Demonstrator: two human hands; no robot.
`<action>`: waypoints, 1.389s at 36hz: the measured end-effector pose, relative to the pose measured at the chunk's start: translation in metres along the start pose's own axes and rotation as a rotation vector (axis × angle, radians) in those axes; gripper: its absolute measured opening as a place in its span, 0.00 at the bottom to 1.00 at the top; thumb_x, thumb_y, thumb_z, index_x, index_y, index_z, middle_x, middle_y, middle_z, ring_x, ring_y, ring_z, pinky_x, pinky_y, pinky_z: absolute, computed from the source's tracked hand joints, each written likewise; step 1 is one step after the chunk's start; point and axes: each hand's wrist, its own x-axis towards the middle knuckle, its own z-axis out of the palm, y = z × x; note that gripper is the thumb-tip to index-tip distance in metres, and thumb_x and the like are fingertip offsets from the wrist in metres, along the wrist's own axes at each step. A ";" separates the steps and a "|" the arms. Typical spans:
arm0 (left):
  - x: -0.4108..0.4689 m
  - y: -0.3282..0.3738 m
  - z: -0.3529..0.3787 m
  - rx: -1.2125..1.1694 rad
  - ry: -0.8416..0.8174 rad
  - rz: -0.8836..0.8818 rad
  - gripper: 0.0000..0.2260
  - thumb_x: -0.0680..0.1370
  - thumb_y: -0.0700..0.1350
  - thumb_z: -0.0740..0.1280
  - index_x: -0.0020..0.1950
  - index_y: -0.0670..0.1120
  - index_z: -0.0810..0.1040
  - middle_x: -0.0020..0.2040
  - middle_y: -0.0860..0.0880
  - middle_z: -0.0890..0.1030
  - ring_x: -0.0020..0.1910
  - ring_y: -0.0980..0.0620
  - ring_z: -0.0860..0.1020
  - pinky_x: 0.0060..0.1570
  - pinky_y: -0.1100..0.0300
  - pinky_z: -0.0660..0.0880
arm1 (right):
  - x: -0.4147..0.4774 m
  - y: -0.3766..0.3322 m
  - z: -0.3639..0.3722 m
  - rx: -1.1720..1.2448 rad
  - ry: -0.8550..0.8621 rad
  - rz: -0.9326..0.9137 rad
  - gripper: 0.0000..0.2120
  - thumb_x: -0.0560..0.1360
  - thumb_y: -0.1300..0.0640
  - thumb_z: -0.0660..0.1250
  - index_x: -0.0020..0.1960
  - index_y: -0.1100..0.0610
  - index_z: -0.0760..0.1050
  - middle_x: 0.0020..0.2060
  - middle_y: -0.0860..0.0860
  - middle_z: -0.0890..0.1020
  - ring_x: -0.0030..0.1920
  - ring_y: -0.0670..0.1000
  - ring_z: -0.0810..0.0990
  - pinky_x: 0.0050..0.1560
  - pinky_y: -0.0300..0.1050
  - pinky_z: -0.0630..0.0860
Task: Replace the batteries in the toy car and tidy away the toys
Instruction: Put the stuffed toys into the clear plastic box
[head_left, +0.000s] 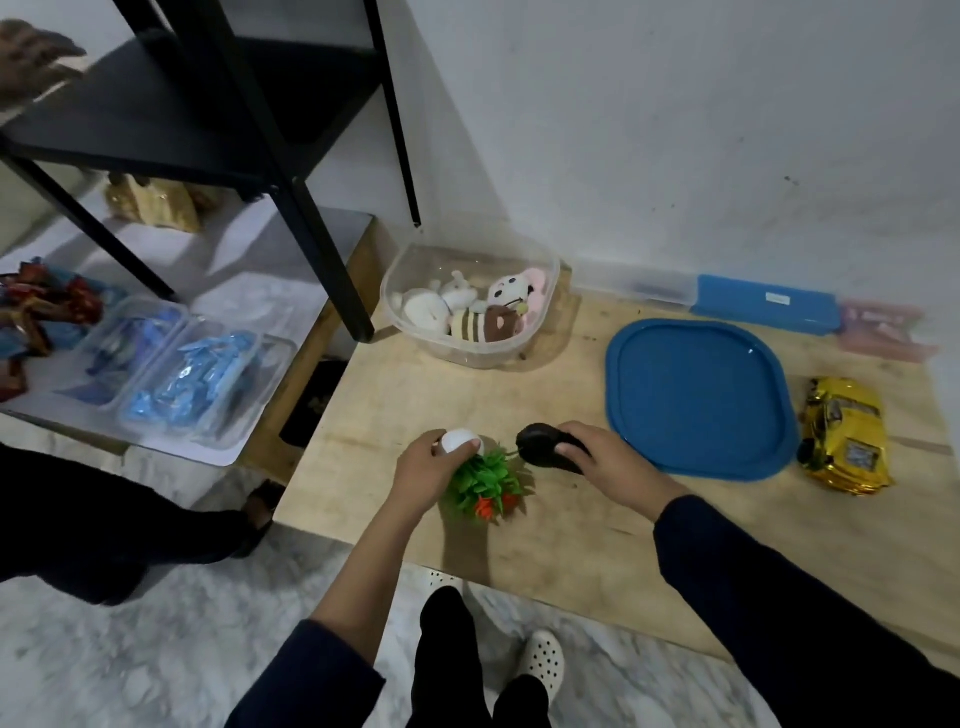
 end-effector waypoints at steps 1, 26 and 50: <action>-0.001 -0.001 -0.001 -0.036 0.002 -0.026 0.17 0.73 0.54 0.72 0.56 0.46 0.77 0.55 0.44 0.79 0.54 0.45 0.78 0.57 0.47 0.76 | -0.002 0.000 0.000 0.018 0.023 0.009 0.11 0.81 0.52 0.56 0.58 0.54 0.73 0.47 0.50 0.79 0.46 0.49 0.77 0.45 0.43 0.72; 0.005 0.103 -0.059 -0.880 -0.252 0.051 0.09 0.79 0.43 0.62 0.55 0.40 0.76 0.53 0.41 0.78 0.51 0.47 0.78 0.55 0.53 0.77 | -0.004 -0.070 -0.068 0.646 0.538 -0.081 0.24 0.74 0.43 0.64 0.68 0.41 0.63 0.61 0.38 0.73 0.56 0.37 0.73 0.58 0.37 0.71; 0.178 0.159 -0.095 -0.111 -0.175 0.308 0.22 0.75 0.52 0.69 0.66 0.51 0.68 0.66 0.47 0.70 0.63 0.48 0.71 0.62 0.57 0.70 | 0.165 -0.106 -0.085 0.210 0.549 0.203 0.14 0.78 0.47 0.59 0.59 0.52 0.74 0.47 0.53 0.80 0.43 0.53 0.80 0.44 0.51 0.78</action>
